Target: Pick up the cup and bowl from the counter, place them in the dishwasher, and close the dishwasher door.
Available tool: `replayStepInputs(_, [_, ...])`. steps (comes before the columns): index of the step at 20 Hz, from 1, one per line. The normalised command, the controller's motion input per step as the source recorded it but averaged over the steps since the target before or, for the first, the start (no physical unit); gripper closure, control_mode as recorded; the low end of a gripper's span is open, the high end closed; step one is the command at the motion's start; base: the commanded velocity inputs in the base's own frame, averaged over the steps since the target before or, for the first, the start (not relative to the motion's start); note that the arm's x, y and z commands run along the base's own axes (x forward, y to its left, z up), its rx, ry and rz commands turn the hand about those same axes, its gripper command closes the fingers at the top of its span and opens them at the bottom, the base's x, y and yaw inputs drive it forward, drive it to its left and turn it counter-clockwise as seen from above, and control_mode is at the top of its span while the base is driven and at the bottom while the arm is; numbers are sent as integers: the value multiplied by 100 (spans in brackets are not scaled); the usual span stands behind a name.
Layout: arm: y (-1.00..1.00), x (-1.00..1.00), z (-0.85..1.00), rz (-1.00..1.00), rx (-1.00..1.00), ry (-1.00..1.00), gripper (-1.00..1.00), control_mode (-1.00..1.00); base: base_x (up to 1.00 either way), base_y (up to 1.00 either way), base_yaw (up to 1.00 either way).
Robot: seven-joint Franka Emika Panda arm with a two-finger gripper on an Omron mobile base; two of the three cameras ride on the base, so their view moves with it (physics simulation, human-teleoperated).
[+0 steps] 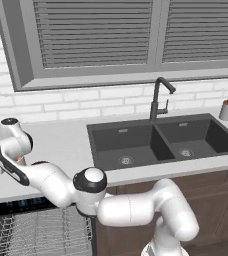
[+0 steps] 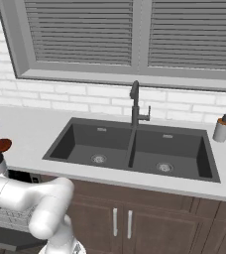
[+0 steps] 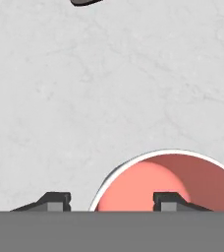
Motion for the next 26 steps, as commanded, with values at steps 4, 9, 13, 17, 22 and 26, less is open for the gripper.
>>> replayStepInputs(4, [0,0,-1,4,0,0,100,-100,0,0,0])
replayStepInputs(9, [0,0,0,1,0,-5,100,-100,0,0,0])
replayStepInputs(13, [0,5,0,1,0,-11,100,-100,0,0,0])
replayStepInputs(17, [-35,19,0,0,0,-5,100,-100,0,0,0])
replayStepInputs(22, [-64,6,18,1,0,-3,100,-100,0,0,0])
replayStepInputs(26, [-74,-58,27,5,0,0,100,-100,0,0,0])
